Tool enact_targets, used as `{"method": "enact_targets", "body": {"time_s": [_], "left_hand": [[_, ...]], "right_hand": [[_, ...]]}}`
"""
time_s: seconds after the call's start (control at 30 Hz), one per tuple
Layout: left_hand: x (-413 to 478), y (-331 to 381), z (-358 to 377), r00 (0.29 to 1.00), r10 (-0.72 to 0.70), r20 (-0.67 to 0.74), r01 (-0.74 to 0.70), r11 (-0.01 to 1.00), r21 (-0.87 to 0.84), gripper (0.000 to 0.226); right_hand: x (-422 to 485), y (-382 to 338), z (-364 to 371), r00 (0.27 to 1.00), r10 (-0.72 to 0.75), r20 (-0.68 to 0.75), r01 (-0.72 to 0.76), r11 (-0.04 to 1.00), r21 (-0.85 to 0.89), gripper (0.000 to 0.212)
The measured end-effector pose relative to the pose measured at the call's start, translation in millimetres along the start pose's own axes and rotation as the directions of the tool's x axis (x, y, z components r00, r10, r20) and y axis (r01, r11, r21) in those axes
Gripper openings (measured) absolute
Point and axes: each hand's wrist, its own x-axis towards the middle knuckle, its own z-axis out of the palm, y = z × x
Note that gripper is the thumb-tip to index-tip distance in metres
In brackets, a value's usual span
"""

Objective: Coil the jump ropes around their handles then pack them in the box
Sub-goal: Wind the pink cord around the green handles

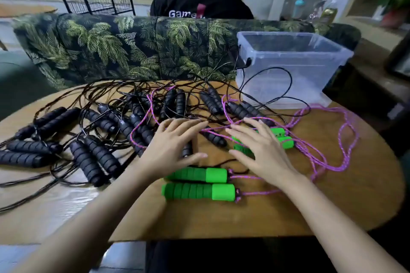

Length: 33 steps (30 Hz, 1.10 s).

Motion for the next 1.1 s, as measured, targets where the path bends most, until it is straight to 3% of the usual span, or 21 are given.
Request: {"method": "enact_targets", "body": {"time_s": [0.3, 0.5, 0.6, 0.7, 0.97, 1.1], "left_hand": [[-72, 21, 20, 0.99, 0.016, 0.139, -0.016, 1.0, -0.003, 0.071], [-86, 23, 28, 0.995, 0.056, 0.083, -0.057, 0.998, 0.001, 0.049], [-88, 20, 29, 0.992, 0.056, 0.115, -0.048, 0.996, -0.072, 0.046], [-89, 21, 31, 0.992, 0.01, 0.129, 0.006, 0.992, -0.125, 0.043], [-71, 48, 48, 0.977, -0.213, -0.015, 0.212, 0.976, -0.049, 0.043], [-64, 55, 54, 0.956, -0.288, -0.063, 0.281, 0.954, -0.106, 0.042]], "right_hand": [[-69, -12, 19, 0.999, -0.02, 0.047, 0.021, 0.999, -0.026, 0.051], [-95, -1, 20, 0.992, 0.055, 0.117, -0.042, 0.993, -0.111, 0.067], [-101, 10, 17, 0.99, 0.075, 0.118, -0.052, 0.98, -0.19, 0.064], [-103, 24, 15, 0.995, 0.056, 0.081, -0.036, 0.972, -0.232, 0.052], [-111, 54, 9, 0.993, -0.069, -0.096, 0.023, 0.909, -0.416, 0.035], [-115, 42, 1, 0.98, 0.008, -0.199, -0.103, 0.875, -0.473, 0.036]]}}
